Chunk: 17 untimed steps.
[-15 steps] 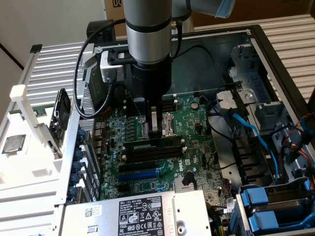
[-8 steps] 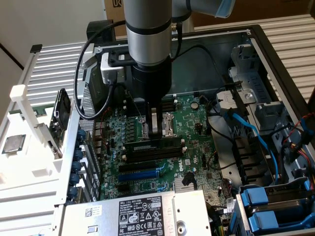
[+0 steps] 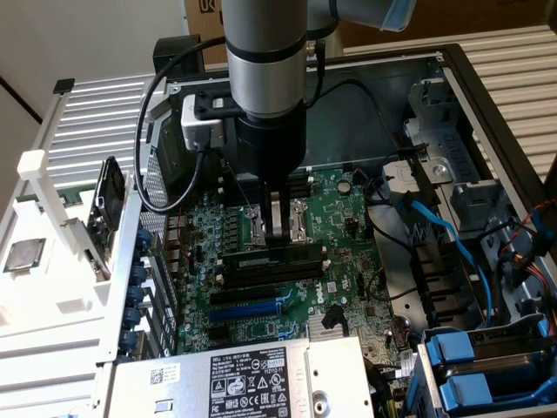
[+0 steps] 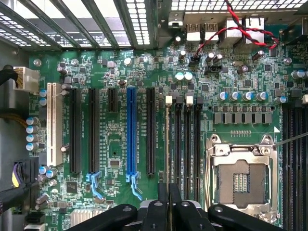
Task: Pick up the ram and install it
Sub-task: 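Insert the ram into the slot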
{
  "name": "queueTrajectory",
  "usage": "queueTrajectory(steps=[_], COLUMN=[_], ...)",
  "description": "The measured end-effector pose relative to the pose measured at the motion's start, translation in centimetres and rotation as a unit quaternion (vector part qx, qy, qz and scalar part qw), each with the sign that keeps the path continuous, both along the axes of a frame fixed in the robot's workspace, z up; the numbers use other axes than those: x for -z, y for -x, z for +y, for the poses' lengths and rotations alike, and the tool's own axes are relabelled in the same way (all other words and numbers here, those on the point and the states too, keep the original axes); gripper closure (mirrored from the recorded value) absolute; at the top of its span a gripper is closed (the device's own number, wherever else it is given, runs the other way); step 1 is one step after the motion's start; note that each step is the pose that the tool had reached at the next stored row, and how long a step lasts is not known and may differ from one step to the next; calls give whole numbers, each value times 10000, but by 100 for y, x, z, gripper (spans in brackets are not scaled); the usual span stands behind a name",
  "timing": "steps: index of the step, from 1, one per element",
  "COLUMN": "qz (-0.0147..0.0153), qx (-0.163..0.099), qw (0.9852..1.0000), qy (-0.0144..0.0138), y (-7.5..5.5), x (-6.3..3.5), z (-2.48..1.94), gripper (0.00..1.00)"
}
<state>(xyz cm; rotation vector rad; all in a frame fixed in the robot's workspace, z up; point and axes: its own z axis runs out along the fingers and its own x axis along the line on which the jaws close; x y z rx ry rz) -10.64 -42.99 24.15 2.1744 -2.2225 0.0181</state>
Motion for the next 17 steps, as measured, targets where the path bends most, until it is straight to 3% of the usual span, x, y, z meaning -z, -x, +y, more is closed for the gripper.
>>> queueTrajectory(steps=[17], qz=[0], qx=[-1], qw=[10000], qy=[-1], y=[14], x=[53], z=[0], gripper=[87])
